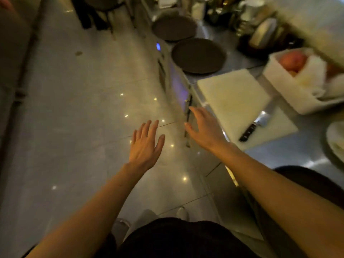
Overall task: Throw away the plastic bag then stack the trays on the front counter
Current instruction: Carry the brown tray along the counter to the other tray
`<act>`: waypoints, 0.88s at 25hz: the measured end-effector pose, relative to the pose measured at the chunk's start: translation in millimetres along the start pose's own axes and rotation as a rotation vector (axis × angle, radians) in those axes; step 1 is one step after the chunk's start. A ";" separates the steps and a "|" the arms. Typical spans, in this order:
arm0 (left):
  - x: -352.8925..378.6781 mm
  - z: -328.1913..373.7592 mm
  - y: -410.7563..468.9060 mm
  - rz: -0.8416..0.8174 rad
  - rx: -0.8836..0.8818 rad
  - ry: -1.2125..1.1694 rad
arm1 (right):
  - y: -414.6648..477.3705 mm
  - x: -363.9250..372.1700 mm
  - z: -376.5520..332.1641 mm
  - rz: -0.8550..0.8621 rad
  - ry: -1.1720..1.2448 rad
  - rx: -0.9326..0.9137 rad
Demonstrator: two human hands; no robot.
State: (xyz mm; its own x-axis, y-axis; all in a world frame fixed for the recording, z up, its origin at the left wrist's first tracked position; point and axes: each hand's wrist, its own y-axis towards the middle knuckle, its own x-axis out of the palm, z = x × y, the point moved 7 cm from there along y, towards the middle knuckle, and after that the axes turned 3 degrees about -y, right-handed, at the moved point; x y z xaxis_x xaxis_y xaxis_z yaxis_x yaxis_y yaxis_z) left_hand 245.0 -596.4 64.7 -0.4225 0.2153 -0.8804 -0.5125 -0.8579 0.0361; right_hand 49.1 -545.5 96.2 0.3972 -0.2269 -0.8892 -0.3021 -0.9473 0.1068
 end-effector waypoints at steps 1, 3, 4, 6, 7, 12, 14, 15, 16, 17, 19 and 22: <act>10.0 23.7 16.7 -0.026 0.071 0.027 | -7.1 -18.4 24.8 0.058 -0.059 0.039; 29.1 66.9 40.9 -0.079 0.212 0.067 | -25.4 -47.8 65.9 0.146 -0.154 0.134; 40.4 90.1 50.5 -0.116 0.289 0.079 | -37.4 -60.9 84.9 0.182 -0.195 0.199; 64.1 132.3 64.7 -0.176 0.433 0.096 | -62.0 -82.5 114.2 0.238 -0.266 0.315; 73.4 146.2 69.7 -0.196 0.477 0.091 | -70.9 -89.2 123.3 0.250 -0.292 0.354; 129.4 229.2 66.7 -0.402 0.814 0.048 | -147.4 -114.9 177.4 0.277 -0.439 0.761; 144.8 250.2 55.9 -0.471 0.913 0.031 | -179.9 -117.4 184.1 0.261 -0.496 0.894; 152.6 259.0 50.5 -0.502 0.954 0.032 | -195.2 -117.6 187.0 0.254 -0.519 0.955; 160.8 267.0 44.3 -0.532 0.991 0.038 | -211.5 -117.6 189.5 0.250 -0.530 1.020; 168.0 272.9 38.7 -0.554 1.018 0.042 | -227.3 -116.9 192.1 0.247 -0.528 1.081; 183.4 283.6 26.4 -0.619 1.050 0.037 | -261.5 -113.0 200.0 0.238 -0.503 1.190; 207.1 293.1 7.2 -0.709 1.035 0.061 | -312.5 -105.8 214.2 0.234 -0.459 1.308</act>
State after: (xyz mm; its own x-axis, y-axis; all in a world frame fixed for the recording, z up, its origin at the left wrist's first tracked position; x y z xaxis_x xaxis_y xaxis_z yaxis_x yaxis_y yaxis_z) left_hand -65.3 -421.3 21.2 0.2061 0.4332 -0.8774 -0.9696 0.2111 -0.1236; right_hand -84.1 -177.0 61.6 -0.0118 -0.0147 -0.9998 -0.9986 0.0519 0.0110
